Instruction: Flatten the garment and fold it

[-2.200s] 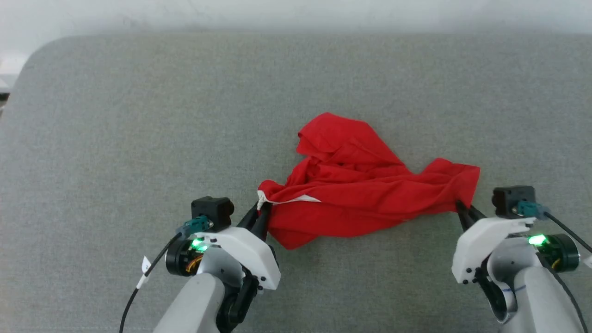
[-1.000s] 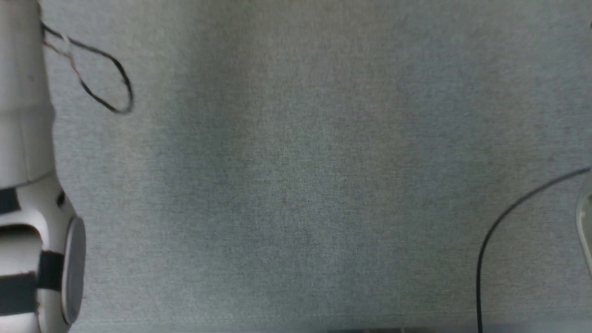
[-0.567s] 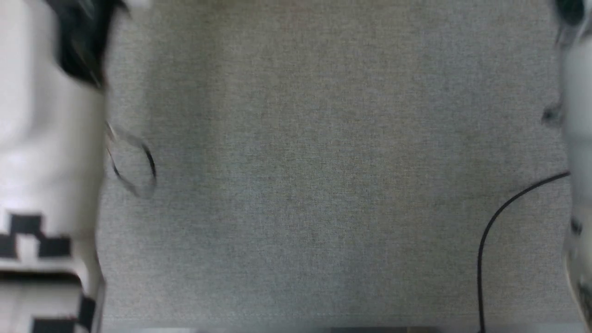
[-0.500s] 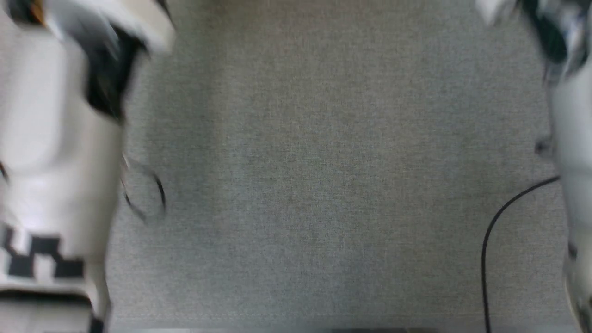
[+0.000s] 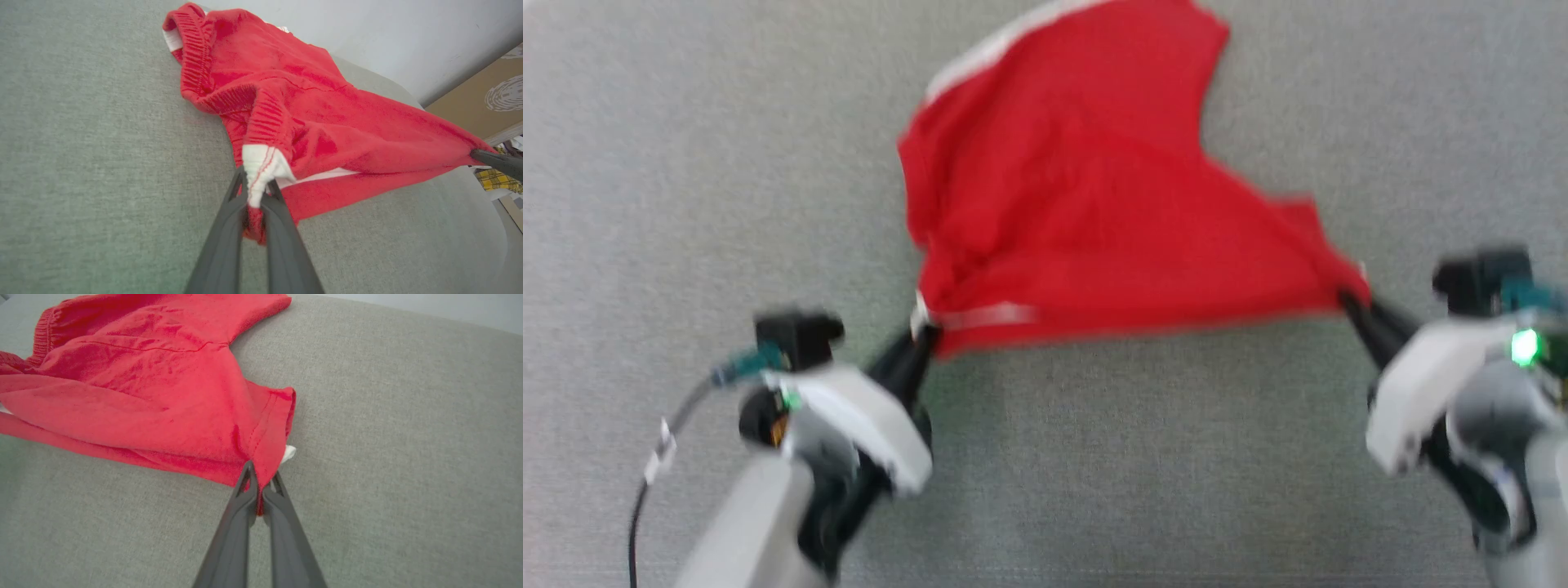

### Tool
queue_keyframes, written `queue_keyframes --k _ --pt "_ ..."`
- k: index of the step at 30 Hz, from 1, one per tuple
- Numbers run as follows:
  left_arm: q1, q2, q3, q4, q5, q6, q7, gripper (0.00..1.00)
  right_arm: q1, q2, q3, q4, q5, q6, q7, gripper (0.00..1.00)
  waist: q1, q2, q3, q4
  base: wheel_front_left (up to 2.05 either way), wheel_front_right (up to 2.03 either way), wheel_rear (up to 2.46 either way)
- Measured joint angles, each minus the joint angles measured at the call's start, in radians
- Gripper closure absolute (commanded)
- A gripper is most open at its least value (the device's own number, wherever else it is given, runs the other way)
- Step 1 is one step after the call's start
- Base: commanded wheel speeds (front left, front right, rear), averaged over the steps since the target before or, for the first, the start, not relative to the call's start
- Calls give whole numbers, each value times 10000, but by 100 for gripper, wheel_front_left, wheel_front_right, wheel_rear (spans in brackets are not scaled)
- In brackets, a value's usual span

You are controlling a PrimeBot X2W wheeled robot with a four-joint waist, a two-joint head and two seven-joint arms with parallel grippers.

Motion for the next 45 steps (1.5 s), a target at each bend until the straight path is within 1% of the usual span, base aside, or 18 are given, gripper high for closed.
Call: queue_keyframes --k 6,10,13,15,19,20,22,25,29,32,36,38,39,40,42,43,44,45 --pt "2021 259 -370 -1110 -107 535 713 100 2450 623 -757 -1400 -554 0 857 100 1 0 -774 77 0 0 0" --pt "3107 453 -690 -1766 -125 884 1348 100 3931 1089 -1271 -2138 -1053 0 1678 100 2 0 -1102 170 0 0 0" --pt "3752 545 -863 -2263 -270 1051 1659 100 4865 1429 -1618 -2592 -1290 0 2330 100 3 0 -1223 289 0 0 0" --pt "3983 545 -886 -2617 -282 1139 1613 100 5178 1615 -1837 -2968 -1377 0 2451 100 3 0 -1270 379 0 0 0" --pt "3923 284 -901 -3032 -290 1139 1237 100 4999 1739 -2082 -3476 -1664 0 2033 100 5 0 -1310 581 0 0 0" --pt "3840 230 -911 -3033 -247 1139 1139 100 4808 1716 -2092 -3509 -1749 0 1908 100 4 0 -1313 635 0 0 0" --pt "3309 -12 -894 -2959 -61 1143 838 100 3810 1430 -1977 -3419 -1939 0 1494 100 5 0 -1307 796 0 0 0" --pt "2488 -364 -844 -2640 98 1233 575 100 2484 905 -1695 -2836 -1962 0 1312 100 5 0 -1233 962 0 0 0" --pt "1338 -794 -742 -1868 280 1402 290 100 425 405 -1179 -1482 -1900 0 1212 100 7 0 -958 1146 0 0 0" --pt "504 -1175 -727 -1193 311 1404 132 100 -1086 69 -815 -295 -1793 0 1149 100 7 0 -669 1311 0 0 0" --pt "-356 -1611 -639 -307 336 1519 -138 100 -2847 -238 -171 1126 -1751 0 1239 100 7 0 -201 1548 0 0 0" --pt "-689 -1745 -606 82 336 1668 -236 100 -3599 -387 132 1864 -1772 0 1361 100 8 0 59 1666 0 0 0" --pt "-689 -1745 -606 82 336 1668 -236 100 -3599 -387 132 1864 -1772 0 1361 100 8 0 59 1666 0 0 0" --pt "-984 -1885 -614 401 336 1753 -372 100 -4283 -564 385 2506 -1837 0 1417 100 9 0 329 1799 0 0 0" --pt "-1254 -2048 -629 635 328 1814 -558 100 -4883 -675 552 3185 -1873 0 1475 100 8 0 601 1942 0 0 0" --pt "-1254 -2048 -629 635 328 1814 -558 100 -4883 -675 552 3185 -1873 0 1475 100 8 0 601 1942 0 0 0" --pt "-1486 -2171 -673 840 288 1887 -725 100 -5372 -736 709 3772 -1962 0 1588 100 8 0 866 2093 0 0 0" --pt "-1486 -2171 -673 840 288 1887 -725 100 -5372 -736 709 3772 -1962 0 1588 100 8 0 866 2093 0 0 0"
